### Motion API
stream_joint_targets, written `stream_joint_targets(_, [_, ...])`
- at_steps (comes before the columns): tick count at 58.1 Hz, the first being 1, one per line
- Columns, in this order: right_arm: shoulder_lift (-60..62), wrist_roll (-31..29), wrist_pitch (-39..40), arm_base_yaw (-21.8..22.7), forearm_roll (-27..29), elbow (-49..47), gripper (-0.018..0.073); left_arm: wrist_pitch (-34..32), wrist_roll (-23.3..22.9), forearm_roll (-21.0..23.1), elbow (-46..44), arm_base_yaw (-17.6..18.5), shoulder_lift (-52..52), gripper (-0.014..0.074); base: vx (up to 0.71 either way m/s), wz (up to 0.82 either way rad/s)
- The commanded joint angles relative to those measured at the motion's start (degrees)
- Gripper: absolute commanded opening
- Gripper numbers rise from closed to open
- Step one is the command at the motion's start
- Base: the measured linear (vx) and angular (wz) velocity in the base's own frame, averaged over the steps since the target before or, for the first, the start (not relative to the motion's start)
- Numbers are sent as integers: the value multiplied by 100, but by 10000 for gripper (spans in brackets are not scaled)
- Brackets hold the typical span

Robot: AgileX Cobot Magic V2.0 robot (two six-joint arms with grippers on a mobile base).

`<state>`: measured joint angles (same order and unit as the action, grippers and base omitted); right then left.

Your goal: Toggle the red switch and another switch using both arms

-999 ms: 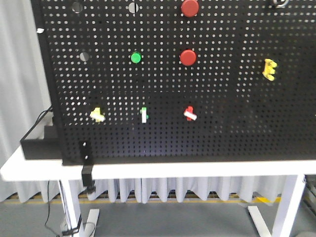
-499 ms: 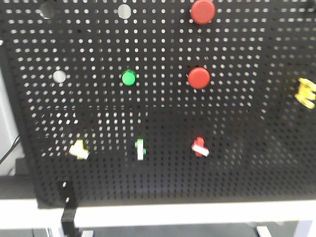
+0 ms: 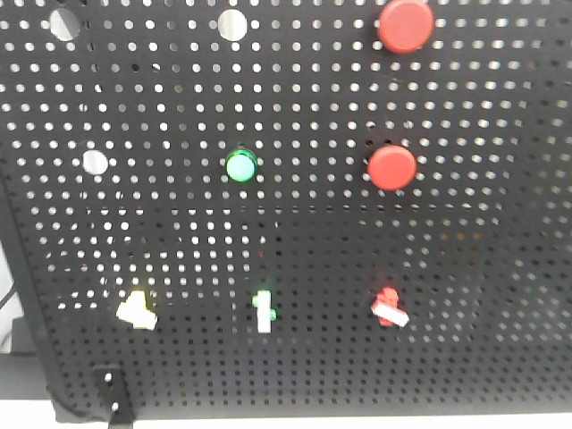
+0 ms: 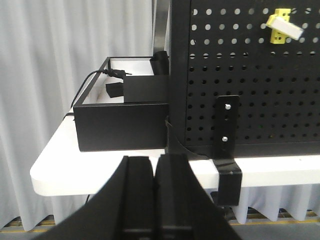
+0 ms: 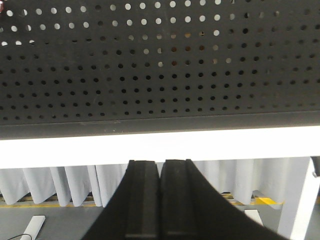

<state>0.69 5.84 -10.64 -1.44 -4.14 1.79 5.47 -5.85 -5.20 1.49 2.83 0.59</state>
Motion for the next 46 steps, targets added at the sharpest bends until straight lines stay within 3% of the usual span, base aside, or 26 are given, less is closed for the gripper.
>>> stream_joint_targets(1, [37,-31,479,27,-11,31,-6,-473,-34,42,109,-3,97,2,8,2])
stream_joint_targets(46, [37,-26,742,27,-12,31,-6,-703,-34,42,109,-3,97,2,2,0])
